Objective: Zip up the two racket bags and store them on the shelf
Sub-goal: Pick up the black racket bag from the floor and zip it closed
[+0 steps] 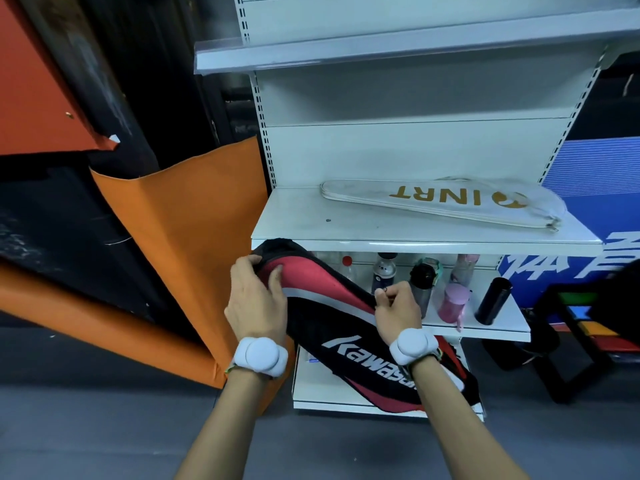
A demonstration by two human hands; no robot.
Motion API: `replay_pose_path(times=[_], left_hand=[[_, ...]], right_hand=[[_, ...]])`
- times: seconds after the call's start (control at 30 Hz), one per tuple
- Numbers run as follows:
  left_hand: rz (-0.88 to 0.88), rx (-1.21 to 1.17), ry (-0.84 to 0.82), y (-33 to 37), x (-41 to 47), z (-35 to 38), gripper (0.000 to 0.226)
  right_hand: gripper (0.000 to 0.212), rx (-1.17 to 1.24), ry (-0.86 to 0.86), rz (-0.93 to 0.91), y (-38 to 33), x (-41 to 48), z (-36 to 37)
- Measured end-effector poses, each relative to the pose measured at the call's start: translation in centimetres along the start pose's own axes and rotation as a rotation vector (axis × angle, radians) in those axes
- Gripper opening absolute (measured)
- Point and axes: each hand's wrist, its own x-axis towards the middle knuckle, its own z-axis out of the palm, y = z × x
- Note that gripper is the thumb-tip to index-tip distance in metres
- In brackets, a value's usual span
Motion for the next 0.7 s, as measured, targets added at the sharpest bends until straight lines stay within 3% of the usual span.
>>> replay_pose_path(times=[0.07,0.13,0.2,0.27,0.4,0.7], left_hand=[[0.108,0.084,-0.033,0.3,0.1,0.4,0.047],[0.388,0.192,-0.154,1.0,0.1,1.0,0.059],[0.655,0.288,-0.330,2.0,-0.1,1.9,0.055],[0.812,0.391,-0.369,2.5,-0.5,2.8,0.042],[0.944,0.320,-0.186,2.7,-0.1,3.9,0.016],[0.935,0.304,-0.114,2.9,1.7,3.6,0.002]], right_hand=[[0.014,-0.003,-0.047,-0.050,-0.7,0.0,0.0],[0.015,-0.002,-0.094,-0.095,-1.5,0.0,0.0],[0.015,-0.013,-0.133,-0.138,-2.5,0.0,-0.1],[0.013,-0.016,-0.144,-0.173,-3.5,-0.1,-0.3],[0.014,0.005,-0.102,-0.206,-4.7,-0.2,-1.2],[0.016,-0.040,-0.008,-0.085,-2.8,0.6,-1.2]])
